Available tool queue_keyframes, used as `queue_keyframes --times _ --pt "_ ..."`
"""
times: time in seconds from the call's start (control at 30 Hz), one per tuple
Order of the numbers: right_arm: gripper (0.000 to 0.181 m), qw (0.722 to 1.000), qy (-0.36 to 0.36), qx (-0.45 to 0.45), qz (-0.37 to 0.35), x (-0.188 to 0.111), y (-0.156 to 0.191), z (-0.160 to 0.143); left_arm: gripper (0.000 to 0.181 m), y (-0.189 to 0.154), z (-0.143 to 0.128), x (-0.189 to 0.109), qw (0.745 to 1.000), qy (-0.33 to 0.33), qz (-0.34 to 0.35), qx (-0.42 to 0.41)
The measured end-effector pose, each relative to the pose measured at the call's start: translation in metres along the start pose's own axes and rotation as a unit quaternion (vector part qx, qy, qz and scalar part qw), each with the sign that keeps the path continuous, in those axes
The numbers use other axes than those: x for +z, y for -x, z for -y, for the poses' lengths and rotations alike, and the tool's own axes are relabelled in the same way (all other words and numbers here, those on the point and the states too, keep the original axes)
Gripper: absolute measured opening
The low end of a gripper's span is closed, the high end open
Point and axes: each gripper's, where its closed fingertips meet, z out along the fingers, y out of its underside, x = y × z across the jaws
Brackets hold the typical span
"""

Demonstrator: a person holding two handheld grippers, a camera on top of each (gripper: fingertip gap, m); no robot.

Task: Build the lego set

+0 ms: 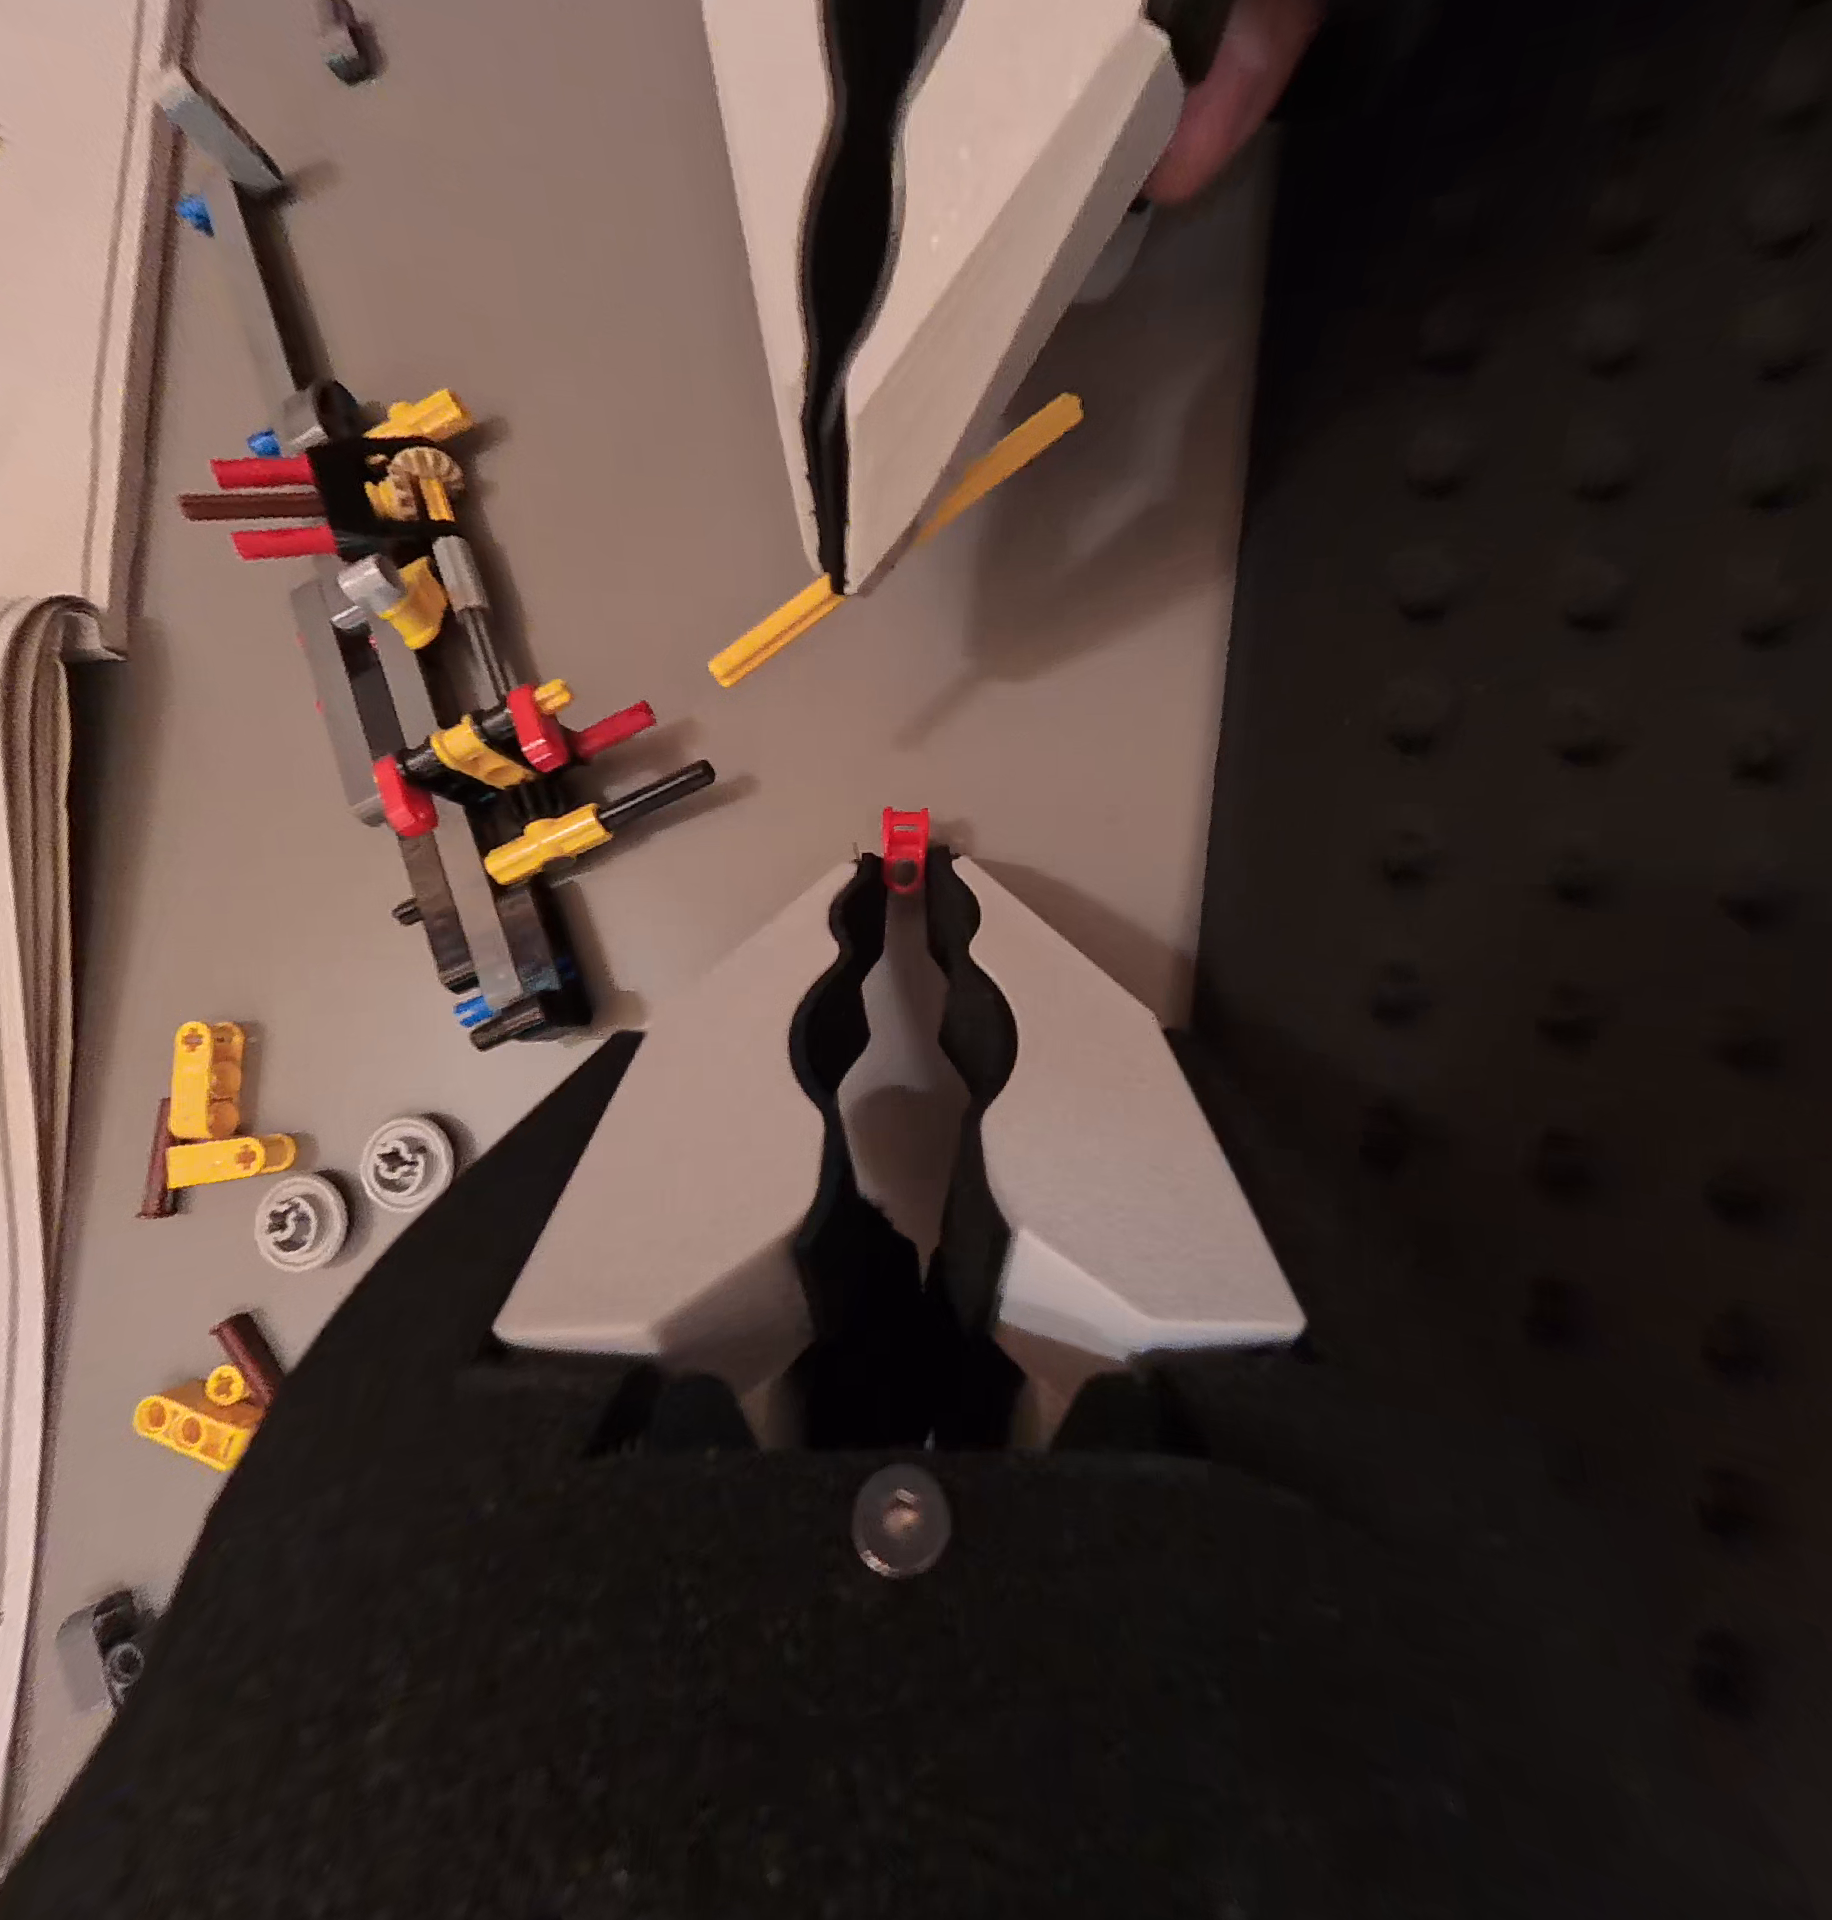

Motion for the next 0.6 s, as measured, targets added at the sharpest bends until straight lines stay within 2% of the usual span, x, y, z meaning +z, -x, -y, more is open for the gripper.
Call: queue_keyframes --times 0.1,0.17,0.3,0.37,0.47,0.53,0.6 --pt "0.002 1.0 -0.002 -0.005 0.0 0.0 0.001 0.001 0.008 -0.001 0.0 0.001 1.0 0.005 0.003 0.0" --pt "0.002 1.0 -0.004 -0.002 0.008 -0.001 0.001 0.001 0.015 -0.001 0.001 0.001 1.0 0.007 0.002 -0.009" --pt "0.002 0.999 0.005 -0.008 0.053 -0.003 0.011 -0.002 0.026 0.004 0.001 -0.006 1.0 0.009 0.013 -0.004" --pt "0.002 0.997 0.007 -0.014 0.079 -0.004 0.017 0.001 0.03 0.014 0.01 -0.015 0.999 -0.014 0.042 0.028" --pt "0.002 0.992 0.012 -0.034 0.122 -0.007 0.028 0.006 0.03 0.005 0.031 -0.027 0.992 -0.07 0.024 0.104" --pt "0.002 0.988 0.022 -0.052 0.141 -0.008 0.033 0.009 0.028 -0.003 0.039 -0.03 0.983 -0.08 0.02 0.162" --pt "0.002 0.988 0.035 -0.066 0.137 -0.008 0.031 0.01 0.013 -0.004 0.047 -0.031 0.974 -0.088 0.038 0.206"
